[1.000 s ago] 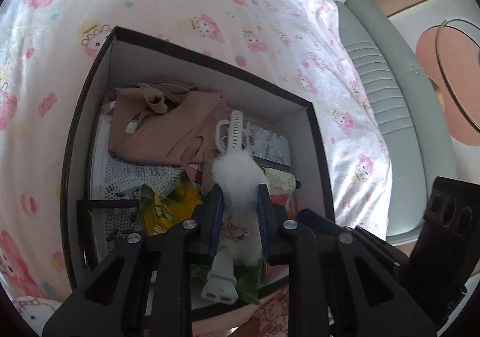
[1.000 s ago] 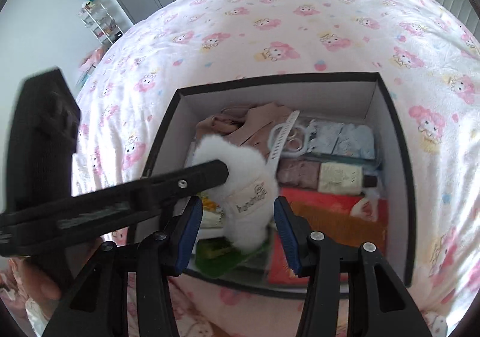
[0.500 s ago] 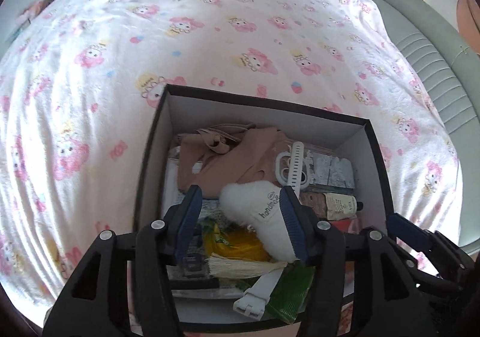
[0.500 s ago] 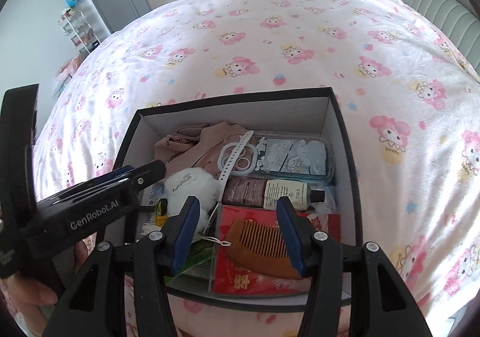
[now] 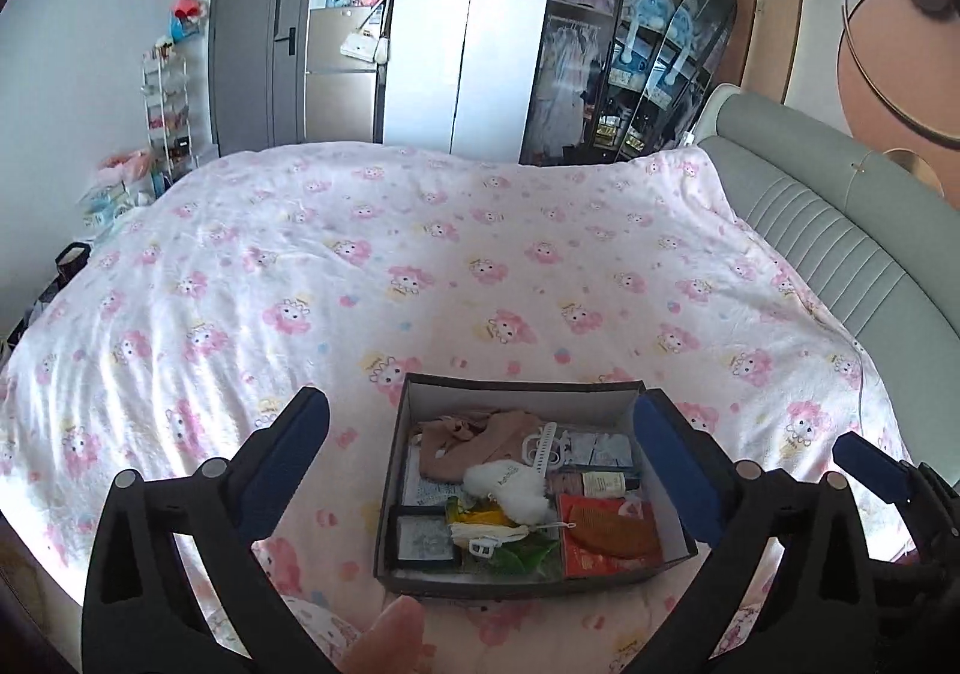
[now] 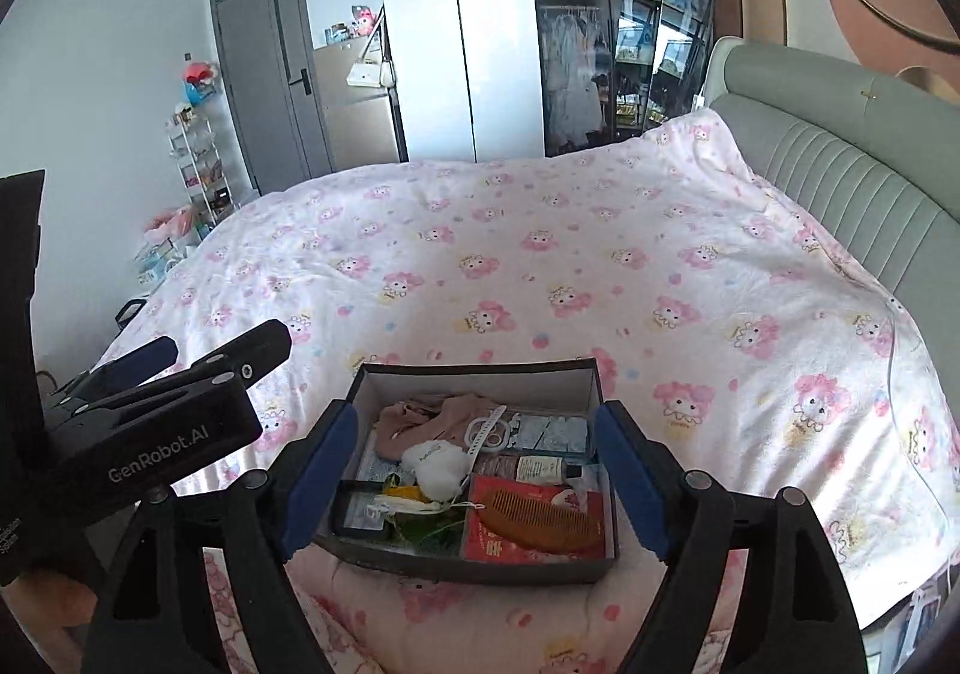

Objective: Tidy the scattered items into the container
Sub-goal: 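Open the left gripper and raise it away from the box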

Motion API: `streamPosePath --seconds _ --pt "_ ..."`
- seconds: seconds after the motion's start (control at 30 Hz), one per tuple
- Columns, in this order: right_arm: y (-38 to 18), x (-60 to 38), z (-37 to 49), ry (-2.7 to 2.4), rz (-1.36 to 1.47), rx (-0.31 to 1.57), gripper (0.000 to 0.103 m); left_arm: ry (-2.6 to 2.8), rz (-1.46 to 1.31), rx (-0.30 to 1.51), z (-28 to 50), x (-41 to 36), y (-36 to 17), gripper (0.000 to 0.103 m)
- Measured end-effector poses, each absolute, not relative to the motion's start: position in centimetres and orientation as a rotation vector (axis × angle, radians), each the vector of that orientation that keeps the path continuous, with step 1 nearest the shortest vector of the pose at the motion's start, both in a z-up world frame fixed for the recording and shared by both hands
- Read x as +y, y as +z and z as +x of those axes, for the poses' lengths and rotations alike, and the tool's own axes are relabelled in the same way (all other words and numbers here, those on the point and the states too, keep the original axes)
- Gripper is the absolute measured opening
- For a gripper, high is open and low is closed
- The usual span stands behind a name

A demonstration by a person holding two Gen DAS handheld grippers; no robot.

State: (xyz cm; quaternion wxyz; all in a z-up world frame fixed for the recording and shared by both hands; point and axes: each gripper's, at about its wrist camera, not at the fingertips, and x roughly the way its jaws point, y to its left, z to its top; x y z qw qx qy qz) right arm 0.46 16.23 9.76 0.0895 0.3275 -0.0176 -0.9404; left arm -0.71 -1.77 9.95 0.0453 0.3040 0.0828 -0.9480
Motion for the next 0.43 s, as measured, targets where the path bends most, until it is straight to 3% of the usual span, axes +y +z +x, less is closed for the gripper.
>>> streamPosePath --seconds 0.43 --pt "10.2 17.1 9.5 -2.892 0.887 -0.038 0.082 -2.886 0.792 0.156 9.6 -0.6 11.1 0.102"
